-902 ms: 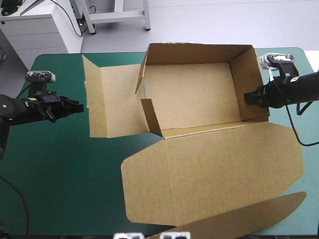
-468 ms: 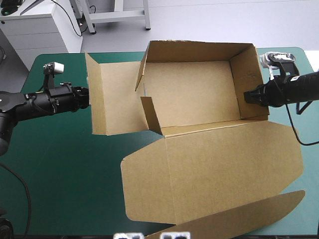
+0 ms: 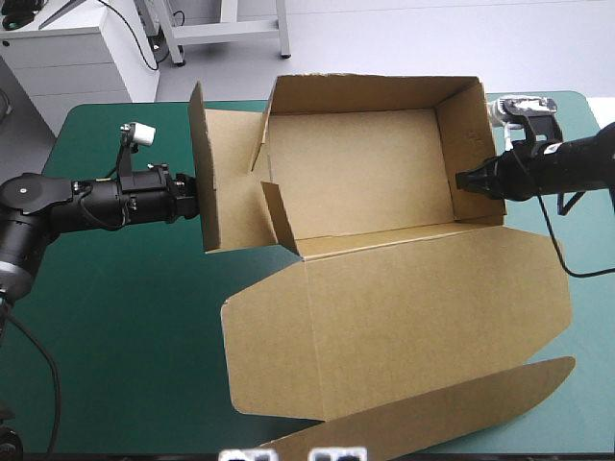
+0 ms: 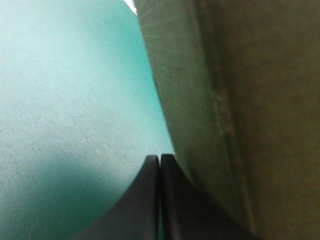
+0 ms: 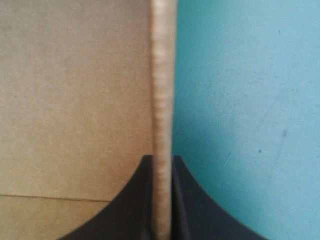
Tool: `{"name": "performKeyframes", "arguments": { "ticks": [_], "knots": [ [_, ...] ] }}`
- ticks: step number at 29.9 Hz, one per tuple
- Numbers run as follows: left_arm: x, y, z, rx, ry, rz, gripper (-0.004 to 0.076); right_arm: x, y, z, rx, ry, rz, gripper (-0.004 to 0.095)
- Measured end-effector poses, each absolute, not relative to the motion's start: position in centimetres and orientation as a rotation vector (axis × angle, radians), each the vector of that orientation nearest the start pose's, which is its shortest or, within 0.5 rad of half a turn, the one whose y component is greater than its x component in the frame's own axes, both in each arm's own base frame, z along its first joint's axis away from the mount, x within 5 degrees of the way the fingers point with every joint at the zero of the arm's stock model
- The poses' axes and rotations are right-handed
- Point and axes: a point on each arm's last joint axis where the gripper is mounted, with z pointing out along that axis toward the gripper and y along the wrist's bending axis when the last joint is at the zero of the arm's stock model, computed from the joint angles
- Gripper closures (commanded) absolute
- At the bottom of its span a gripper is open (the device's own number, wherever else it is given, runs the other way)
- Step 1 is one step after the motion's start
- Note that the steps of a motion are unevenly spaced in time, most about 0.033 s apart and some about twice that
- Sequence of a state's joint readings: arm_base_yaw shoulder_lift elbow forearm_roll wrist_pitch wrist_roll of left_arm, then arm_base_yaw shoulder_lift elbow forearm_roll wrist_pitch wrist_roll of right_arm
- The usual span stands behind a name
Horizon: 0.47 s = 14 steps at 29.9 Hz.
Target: Fold the box
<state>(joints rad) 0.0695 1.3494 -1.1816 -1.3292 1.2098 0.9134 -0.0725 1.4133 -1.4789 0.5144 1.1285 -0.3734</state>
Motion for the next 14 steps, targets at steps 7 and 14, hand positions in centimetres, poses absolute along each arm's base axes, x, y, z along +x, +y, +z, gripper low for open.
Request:
{"name": "performKeyframes", "arguments": {
  "ticks": [7, 14],
  "knots": [
    [26.3, -6.6, 39.2, 0.462, 1.898, -1.285, 0.0731, 29.3, 3.8, 40.4, -0.277, 2.374, 0.426, 0.0922],
    [26.3, -6.7, 39.4, 0.447, 1.875, -1.307, 0.0626, 29.4, 5.7, 40.5, -0.299, 2.349, 0.363, 0.0922]
  ]
}}
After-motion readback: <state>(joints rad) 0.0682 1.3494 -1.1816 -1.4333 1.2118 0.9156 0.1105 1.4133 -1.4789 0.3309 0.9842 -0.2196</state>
